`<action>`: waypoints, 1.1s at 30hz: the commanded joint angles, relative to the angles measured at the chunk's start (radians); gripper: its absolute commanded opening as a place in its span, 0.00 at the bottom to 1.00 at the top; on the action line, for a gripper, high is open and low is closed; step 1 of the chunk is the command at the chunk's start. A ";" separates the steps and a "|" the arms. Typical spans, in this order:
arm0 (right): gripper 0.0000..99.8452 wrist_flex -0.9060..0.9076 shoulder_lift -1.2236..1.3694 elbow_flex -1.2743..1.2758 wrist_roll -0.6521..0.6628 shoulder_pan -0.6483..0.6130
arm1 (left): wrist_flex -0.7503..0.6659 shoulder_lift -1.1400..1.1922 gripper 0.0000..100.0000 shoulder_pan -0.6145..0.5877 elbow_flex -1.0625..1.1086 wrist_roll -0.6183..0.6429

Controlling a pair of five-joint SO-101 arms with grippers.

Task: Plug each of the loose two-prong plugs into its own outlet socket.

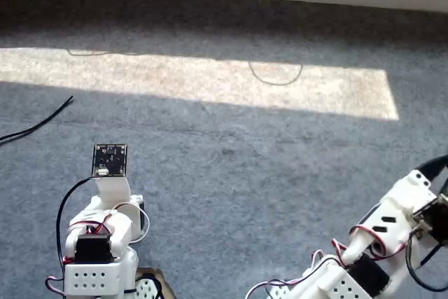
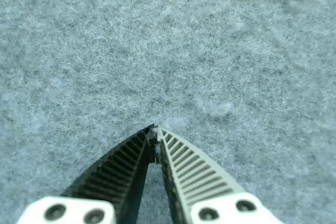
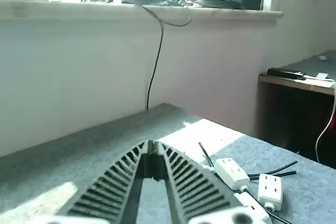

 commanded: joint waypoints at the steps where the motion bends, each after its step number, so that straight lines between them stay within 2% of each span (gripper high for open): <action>1: 0.01 0.094 0.277 -0.329 -0.023 -0.035 | 0.000 0.001 0.01 0.016 0.004 -0.006; 5: 0.01 0.199 0.743 -0.753 -0.052 0.013 | 0.000 0.001 0.01 0.016 0.004 -0.006; 8: 0.01 0.360 1.132 -1.133 -0.035 0.056 | 0.000 0.001 0.01 0.016 0.004 -0.006; 15: 0.01 0.912 1.899 -2.041 0.233 0.079 | 0.000 0.001 0.01 0.016 0.004 -0.006; 19: 0.03 1.089 2.224 -2.488 0.273 0.084 | 0.000 0.001 0.01 0.016 0.004 -0.006; 21: 0.10 1.148 2.362 -2.683 0.273 0.088 | 0.000 0.001 0.01 0.016 0.004 -0.006; 23: 0.20 1.190 2.485 -2.847 0.227 0.088 | 0.000 0.001 0.01 0.016 0.004 -0.006; 25: 0.27 1.214 2.586 -2.968 0.120 0.097 | 0.000 0.001 0.01 0.016 0.004 -0.006; 33: 0.27 1.234 2.798 -3.023 -0.250 0.088 | 0.000 0.001 0.01 0.016 0.004 -0.006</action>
